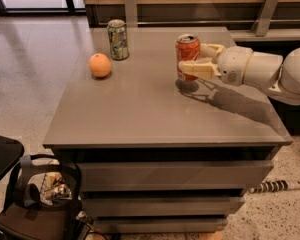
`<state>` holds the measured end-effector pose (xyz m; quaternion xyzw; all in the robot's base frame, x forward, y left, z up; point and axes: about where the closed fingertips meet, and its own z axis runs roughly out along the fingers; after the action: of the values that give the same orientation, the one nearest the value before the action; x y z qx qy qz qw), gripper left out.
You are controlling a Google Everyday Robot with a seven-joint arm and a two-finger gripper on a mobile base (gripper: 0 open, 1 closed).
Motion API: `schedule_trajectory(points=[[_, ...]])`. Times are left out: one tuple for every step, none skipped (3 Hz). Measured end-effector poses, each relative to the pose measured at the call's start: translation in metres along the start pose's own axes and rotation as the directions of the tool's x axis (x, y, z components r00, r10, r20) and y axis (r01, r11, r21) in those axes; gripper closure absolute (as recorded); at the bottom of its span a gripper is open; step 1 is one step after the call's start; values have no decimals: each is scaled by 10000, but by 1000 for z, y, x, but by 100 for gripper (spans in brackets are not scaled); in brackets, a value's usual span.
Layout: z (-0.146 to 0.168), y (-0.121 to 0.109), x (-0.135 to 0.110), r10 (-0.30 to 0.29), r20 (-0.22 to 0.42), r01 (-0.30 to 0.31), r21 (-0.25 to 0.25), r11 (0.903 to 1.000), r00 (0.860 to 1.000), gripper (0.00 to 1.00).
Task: Place coke can upright
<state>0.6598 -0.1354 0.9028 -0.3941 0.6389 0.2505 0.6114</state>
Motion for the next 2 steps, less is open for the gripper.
schedule_trajectory(points=[[3, 1, 21, 518, 229, -517, -10, 9987, 9984, 100], [4, 2, 36, 973, 262, -975, 50, 9952, 9949, 100]])
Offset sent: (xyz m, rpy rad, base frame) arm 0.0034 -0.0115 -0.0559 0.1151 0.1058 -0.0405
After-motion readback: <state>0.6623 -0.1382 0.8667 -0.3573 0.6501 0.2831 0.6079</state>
